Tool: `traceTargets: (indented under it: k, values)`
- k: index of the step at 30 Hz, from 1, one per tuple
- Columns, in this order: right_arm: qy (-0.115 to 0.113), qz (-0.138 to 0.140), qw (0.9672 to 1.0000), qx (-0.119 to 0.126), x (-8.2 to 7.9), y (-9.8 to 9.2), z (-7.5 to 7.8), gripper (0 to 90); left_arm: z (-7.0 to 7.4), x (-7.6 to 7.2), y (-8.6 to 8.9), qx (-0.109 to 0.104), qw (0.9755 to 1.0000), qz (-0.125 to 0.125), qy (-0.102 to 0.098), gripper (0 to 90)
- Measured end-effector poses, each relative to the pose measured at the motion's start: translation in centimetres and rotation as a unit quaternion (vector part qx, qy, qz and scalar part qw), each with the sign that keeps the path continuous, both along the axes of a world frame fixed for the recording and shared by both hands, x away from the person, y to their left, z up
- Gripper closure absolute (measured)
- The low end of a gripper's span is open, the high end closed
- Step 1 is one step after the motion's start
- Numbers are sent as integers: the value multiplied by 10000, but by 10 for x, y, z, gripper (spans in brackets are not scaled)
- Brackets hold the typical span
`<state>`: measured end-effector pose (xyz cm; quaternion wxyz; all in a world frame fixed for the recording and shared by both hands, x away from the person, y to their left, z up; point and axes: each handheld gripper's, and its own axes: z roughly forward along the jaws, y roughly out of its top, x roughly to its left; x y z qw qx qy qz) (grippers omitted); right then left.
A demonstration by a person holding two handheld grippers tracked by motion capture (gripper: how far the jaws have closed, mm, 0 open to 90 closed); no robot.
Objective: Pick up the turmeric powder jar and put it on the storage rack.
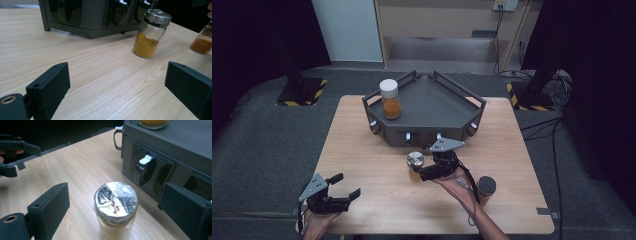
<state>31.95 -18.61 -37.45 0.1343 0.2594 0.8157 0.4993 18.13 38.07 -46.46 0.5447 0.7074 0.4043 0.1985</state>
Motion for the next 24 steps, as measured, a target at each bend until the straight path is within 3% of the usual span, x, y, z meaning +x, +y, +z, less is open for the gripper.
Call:
traceTargets:
  k: [12,24]
  values:
    - [50,-18,10000,-85,10,13,-20,107,0,0,0,17,10000,-13,12,50]
    - [66,-1,9999,-75,17,22,-40,200,1,0,0,19,10000,-18,11,52]
